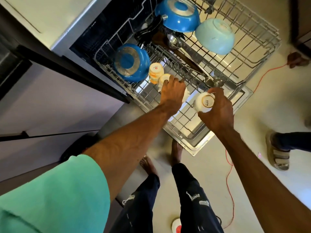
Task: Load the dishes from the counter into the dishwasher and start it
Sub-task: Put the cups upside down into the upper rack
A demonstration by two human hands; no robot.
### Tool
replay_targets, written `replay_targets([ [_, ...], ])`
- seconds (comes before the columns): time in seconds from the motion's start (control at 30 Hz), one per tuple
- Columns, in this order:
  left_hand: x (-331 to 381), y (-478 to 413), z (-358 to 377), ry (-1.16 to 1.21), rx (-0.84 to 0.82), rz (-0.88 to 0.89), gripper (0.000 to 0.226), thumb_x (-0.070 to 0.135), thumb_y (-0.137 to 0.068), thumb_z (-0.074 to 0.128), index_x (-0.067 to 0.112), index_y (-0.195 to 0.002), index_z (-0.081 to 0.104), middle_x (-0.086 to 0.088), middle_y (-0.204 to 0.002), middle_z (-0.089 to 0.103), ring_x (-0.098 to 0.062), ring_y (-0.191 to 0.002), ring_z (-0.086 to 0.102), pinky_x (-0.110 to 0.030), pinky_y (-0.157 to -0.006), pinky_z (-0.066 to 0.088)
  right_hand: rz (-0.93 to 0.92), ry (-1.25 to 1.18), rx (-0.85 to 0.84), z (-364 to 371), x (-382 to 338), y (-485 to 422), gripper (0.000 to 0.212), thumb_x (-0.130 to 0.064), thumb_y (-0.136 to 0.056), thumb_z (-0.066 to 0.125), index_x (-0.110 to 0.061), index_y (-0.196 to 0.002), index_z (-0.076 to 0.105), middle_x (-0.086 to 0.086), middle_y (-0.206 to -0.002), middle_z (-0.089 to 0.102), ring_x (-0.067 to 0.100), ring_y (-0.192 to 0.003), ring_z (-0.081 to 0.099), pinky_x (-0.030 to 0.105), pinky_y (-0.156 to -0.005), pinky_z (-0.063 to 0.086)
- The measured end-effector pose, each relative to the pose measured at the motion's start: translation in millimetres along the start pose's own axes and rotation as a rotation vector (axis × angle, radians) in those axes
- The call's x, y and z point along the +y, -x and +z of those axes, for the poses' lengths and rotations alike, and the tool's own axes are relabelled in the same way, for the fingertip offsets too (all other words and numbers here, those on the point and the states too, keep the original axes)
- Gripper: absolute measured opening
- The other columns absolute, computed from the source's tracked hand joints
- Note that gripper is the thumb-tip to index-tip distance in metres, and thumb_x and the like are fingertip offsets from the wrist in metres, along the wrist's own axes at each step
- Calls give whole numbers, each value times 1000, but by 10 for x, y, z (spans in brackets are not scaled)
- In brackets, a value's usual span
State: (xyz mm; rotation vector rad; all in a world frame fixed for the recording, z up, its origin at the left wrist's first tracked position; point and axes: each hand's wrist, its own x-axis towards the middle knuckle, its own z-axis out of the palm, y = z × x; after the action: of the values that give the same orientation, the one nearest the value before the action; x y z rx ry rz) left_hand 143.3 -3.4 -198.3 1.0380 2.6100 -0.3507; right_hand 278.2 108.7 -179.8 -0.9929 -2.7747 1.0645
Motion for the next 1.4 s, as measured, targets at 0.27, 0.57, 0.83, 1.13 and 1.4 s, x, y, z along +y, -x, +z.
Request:
replay_targets([
  [0.27,79,-110,169,-139,18,127,60,38,-79,80,12,-129,58,-5,-121,64,-26,-123,45,-41,-100,39,-50,63,-67,215,73,-165,78,-19,-64,91,-17,-128,46,7,-111,64,28,-101,66,45,-88,57],
  [0.57,-164,-58,367,-82,170,191,81,36,-76,82,6,-142,46,-19,-142,50,-32,-127,46,-46,-99,43,-18,177,-157,626,134,-270,75,-20,-71,89,-12,-130,44,17,-116,63,36,-105,63,46,-84,56],
  [0.83,-234,13,328,-13,113,213,88,30,-75,82,3,-147,40,-22,-152,41,-35,-132,43,-47,-105,42,122,168,-348,657,189,-476,109,-23,-60,97,0,-146,33,23,-139,52,40,-129,50,47,-106,45],
  [1.13,-548,730,-144,373,306,138,60,11,-75,70,12,-133,55,-8,-140,53,-29,-123,48,-39,-94,39,-149,98,-115,379,-521,-55,69,-17,-69,82,-7,-129,48,17,-127,55,39,-117,53,52,-92,49],
  [1.4,-1805,2131,-1435,642,632,-106,32,17,-90,48,11,-118,64,-5,-119,64,-28,-108,56,-38,-91,45,-299,-246,-24,-64,-2887,641,42,-33,-81,50,-11,-115,60,7,-112,65,27,-104,60,40,-93,47],
])
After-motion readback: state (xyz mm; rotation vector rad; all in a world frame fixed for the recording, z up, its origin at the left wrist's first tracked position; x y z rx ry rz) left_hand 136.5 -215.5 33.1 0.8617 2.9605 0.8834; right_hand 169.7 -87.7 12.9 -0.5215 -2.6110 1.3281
